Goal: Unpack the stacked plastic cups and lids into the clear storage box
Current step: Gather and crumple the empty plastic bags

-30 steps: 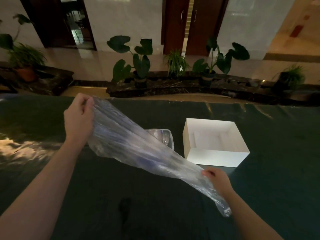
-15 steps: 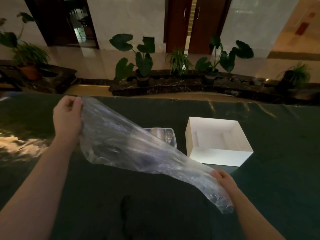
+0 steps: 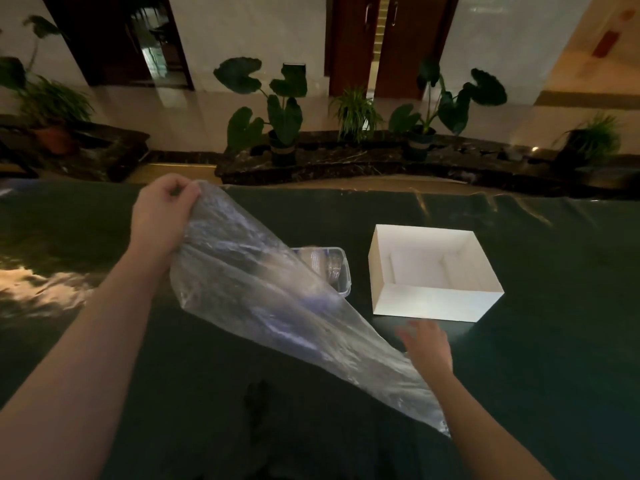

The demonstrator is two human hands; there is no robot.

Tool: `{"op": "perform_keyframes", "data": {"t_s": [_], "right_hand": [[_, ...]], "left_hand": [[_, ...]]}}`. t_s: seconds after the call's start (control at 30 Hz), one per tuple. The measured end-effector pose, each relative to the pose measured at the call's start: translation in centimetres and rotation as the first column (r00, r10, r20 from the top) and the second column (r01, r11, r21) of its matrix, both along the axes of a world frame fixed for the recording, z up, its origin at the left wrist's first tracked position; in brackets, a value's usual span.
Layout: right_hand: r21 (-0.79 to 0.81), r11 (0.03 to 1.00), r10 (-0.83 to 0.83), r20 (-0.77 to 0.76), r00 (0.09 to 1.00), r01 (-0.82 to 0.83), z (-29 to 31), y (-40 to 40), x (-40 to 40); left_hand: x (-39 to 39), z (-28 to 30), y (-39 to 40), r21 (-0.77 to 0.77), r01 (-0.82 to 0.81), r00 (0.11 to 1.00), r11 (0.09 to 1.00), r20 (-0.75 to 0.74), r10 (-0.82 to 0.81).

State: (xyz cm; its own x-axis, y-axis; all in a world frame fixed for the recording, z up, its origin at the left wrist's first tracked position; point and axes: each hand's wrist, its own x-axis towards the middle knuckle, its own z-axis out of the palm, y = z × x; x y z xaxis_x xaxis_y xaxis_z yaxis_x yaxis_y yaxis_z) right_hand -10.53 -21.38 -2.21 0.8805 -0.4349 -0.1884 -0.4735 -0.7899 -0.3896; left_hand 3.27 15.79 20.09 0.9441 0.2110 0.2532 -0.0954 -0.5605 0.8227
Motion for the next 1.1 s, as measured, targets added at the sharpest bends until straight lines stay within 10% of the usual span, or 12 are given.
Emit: {"op": "perform_keyframes", "data": {"t_s": [0.07,0.17,0.27,0.57,0.67,0.77,0.87,1.0,1.1], "right_hand": [[0.275,0.960,0.001,0.199,0.980,-0.057,3.6,3.7,1.9],[0.685,0.650,0.188,0.277,0.942,-0.331,8.9,9.2,4.1],[0.756,0.483,0.291,0.337,0.895,-0.442,12.2,11.9,5.6],[0.678,0.556,0.141,0.494,0.858,-0.482,14.0,9.4,6.6],[0.650,0.628,0.123,0.461,0.879,-0.428,14.3,8.4,6.5],[0.710,0.600,-0.009,0.468,0.884,-0.370,14.6,8.6,6.6],[0.776,0.572,-0.231,0.464,0.855,-0.266,15.3,9.2,7.2],[0.796,0.565,-0.343,0.466,0.816,-0.217,16.4,9.3,8.0],[0.856,0.470,-0.330,0.396,0.857,-0.214,16.8,8.4,8.4]], "left_hand": [[-0.3,0.0,-1.6,0.010,0.038,0.999,0.999,-0.006,-0.038],[-0.7,-0.2,-3.6,0.016,0.131,0.991,0.991,-0.017,-0.131],[-1.0,-0.2,-4.8,0.010,0.219,0.976,0.976,-0.009,-0.219],[-2.7,-2.1,1.9,0.024,0.619,0.634,0.785,-0.604,-0.482],[-2.9,-2.9,3.3,-0.326,0.433,0.734,0.841,-0.414,-0.538],[-3.8,-4.8,1.8,-0.817,0.173,0.815,0.550,-0.195,-0.545],[-6.3,-8.0,-2.3,-0.942,0.087,0.697,0.324,-0.175,-0.695],[-9.1,-10.0,-6.9,-0.780,0.315,0.555,0.541,-0.312,-0.771],[-8.4,-9.8,-8.3,-0.714,0.259,0.693,0.651,-0.332,-0.640]]}}
